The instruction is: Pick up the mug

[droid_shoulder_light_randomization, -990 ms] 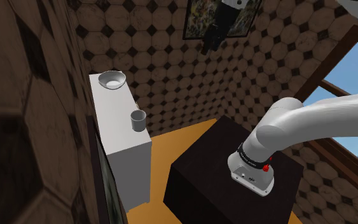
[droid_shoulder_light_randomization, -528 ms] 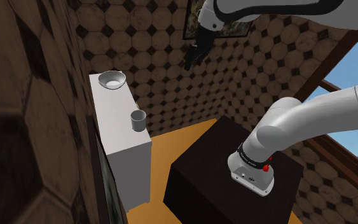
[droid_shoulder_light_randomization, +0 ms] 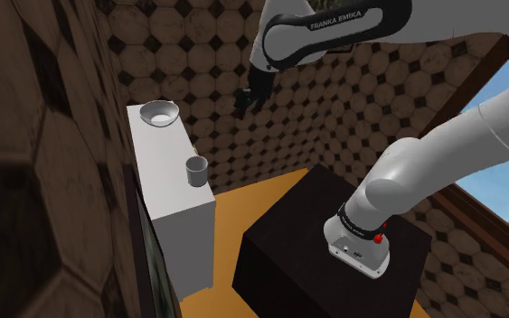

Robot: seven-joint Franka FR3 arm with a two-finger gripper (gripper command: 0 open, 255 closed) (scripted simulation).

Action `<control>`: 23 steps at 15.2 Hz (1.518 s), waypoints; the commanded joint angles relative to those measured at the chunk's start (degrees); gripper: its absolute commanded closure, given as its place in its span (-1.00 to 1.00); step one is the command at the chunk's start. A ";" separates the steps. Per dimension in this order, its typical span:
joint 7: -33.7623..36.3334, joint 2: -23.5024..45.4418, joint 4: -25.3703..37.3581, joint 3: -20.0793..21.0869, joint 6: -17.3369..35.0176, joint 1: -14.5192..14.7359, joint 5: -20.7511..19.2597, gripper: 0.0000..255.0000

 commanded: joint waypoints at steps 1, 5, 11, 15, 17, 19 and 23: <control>0.79 3.60 -0.27 0.79 3.79 0.21 0.12 -1.00; 2.85 12.15 1.37 2.33 10.39 0.58 -0.29 -1.00; 6.79 25.74 6.15 3.81 18.66 1.30 -2.59 -1.00; 9.81 34.98 10.81 3.79 22.79 2.37 -4.95 -1.00; 11.25 39.58 13.57 3.44 24.40 3.17 -6.09 -1.00; 12.56 44.16 16.60 2.97 25.71 4.06 -7.11 -1.00; 13.73 49.42 20.04 2.30 27.30 5.12 -7.98 -1.00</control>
